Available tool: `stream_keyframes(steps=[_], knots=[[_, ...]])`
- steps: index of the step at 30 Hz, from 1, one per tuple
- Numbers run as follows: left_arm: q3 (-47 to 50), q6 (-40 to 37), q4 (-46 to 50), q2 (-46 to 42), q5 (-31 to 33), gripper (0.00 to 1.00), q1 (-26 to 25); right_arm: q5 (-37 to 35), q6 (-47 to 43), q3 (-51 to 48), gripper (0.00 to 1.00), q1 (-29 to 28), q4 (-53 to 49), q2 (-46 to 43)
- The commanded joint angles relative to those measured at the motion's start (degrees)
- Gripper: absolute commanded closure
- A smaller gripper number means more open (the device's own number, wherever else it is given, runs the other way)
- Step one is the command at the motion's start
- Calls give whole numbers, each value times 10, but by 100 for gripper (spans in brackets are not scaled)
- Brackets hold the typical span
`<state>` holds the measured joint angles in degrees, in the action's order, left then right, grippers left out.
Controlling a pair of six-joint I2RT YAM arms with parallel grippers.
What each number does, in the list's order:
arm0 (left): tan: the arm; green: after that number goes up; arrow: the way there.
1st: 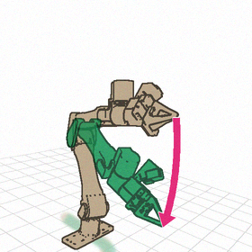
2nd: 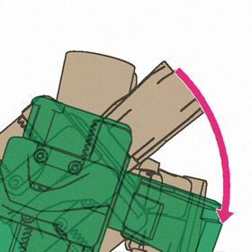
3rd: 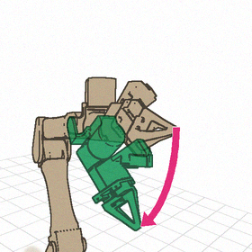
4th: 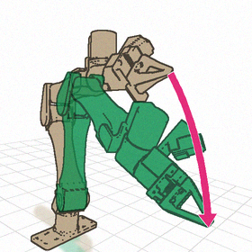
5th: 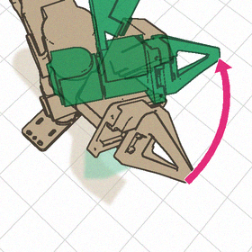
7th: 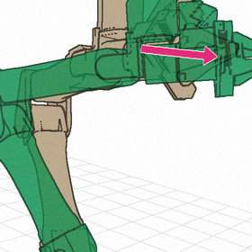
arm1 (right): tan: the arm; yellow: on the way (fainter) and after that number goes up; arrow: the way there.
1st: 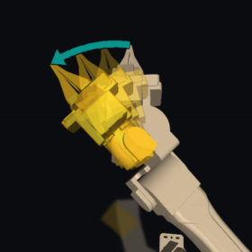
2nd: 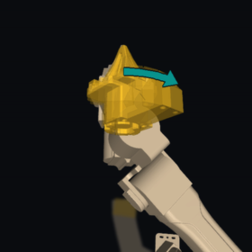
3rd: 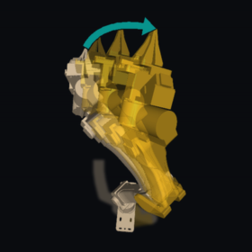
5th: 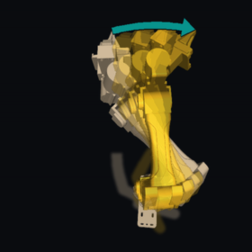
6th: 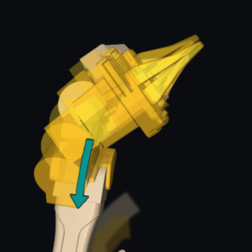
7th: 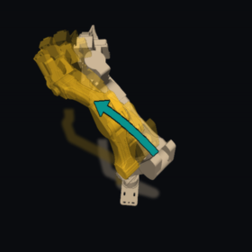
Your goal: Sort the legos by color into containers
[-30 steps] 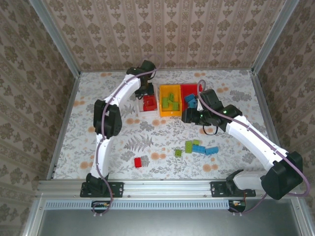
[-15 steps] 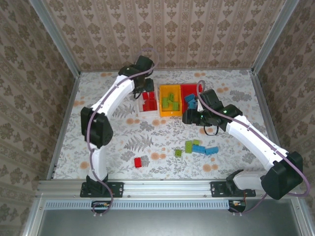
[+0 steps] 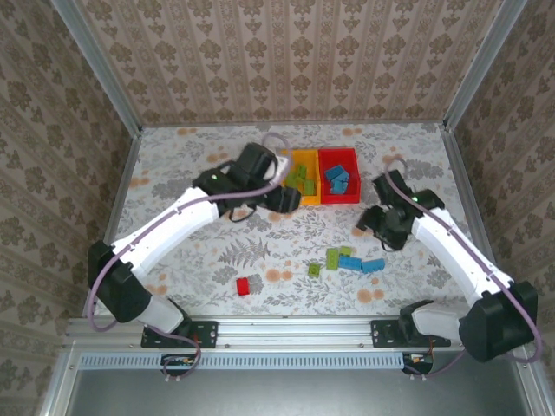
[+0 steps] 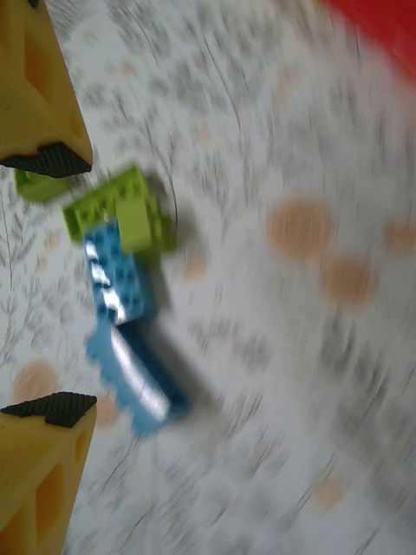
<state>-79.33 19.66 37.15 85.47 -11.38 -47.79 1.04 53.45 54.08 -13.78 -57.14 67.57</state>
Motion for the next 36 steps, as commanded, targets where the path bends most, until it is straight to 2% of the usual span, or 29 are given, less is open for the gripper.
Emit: stream_keyframes(steps=[1,10,14,17,22,28,32,36], knots=[[40,-56,-44,-15,-65,36,-40,58,136,-77,30,29,-31,-45],[56,-37,-78,-1,-58,35,-75,86,221,-172,27,33,90,-42],[49,-37,-77,5,-55,35,-78,103,232,-200,30,33,118,-24],[44,-37,-78,8,-54,36,-78,101,232,-215,36,36,152,-12],[37,-33,-82,15,-56,36,-78,101,224,-219,58,36,200,25],[25,-25,-83,20,-41,36,-78,61,171,-180,83,36,188,22],[21,-23,-85,23,-32,37,-75,43,121,-143,90,37,169,28],[19,-22,-87,26,-32,37,-71,32,84,-117,92,36,161,29]])
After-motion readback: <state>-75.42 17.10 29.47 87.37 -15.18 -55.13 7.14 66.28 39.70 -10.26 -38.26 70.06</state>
